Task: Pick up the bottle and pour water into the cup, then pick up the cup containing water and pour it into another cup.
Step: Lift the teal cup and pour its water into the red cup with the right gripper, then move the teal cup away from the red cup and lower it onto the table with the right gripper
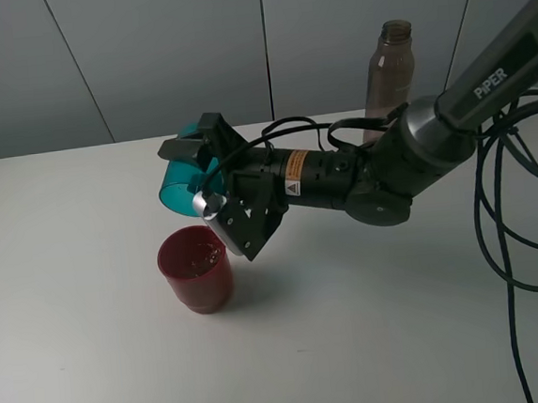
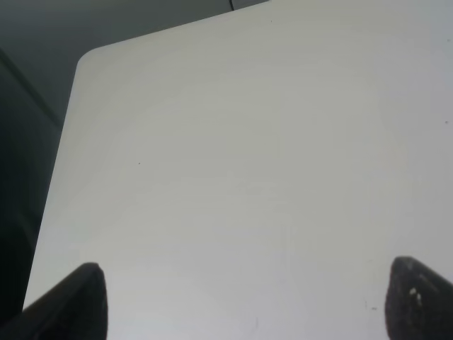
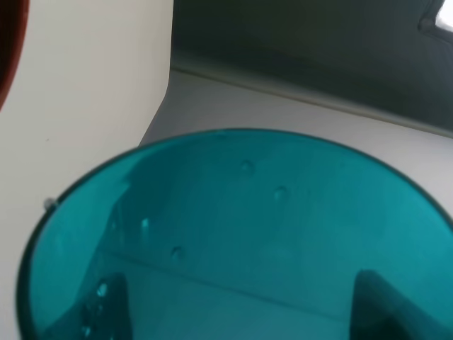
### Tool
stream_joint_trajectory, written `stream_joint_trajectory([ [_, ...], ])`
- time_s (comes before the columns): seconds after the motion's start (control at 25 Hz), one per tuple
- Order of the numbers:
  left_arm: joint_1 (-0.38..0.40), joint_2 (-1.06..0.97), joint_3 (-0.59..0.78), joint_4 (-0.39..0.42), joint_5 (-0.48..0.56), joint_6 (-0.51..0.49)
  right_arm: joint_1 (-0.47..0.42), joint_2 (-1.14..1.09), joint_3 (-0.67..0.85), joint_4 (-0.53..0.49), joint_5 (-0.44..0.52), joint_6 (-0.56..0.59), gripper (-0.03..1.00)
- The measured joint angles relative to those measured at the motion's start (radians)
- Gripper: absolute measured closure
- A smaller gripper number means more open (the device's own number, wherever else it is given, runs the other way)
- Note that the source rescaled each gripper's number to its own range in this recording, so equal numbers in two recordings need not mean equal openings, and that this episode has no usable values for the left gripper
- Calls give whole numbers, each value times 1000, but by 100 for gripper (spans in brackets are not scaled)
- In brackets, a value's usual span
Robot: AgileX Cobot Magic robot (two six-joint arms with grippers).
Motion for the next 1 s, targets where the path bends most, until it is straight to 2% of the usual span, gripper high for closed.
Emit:
stream_joint_trajectory([
  [0.12, 0, 0, 0, 0, 0, 0, 2, 0, 0, 3, -2, 12, 93],
  [0.2, 0, 0, 0, 0, 0, 0, 2, 0, 0, 26, 1, 79, 93],
  [0.28, 0, 0, 0, 0, 0, 0, 2, 0, 0, 53, 1, 192, 93],
  [0.48, 0, 0, 0, 0, 0, 0, 2, -23, 0, 121, 14, 601, 93],
  [0.68, 0, 0, 0, 0, 0, 0, 2, -58, 0, 204, 99, 1006, 93],
  [0.8, 0, 0, 0, 0, 0, 0, -4, -58, 0, 230, 146, 1188, 93],
  [1.0, 0, 0, 0, 0, 0, 0, -63, -58, 0, 268, 250, 1382, 93],
])
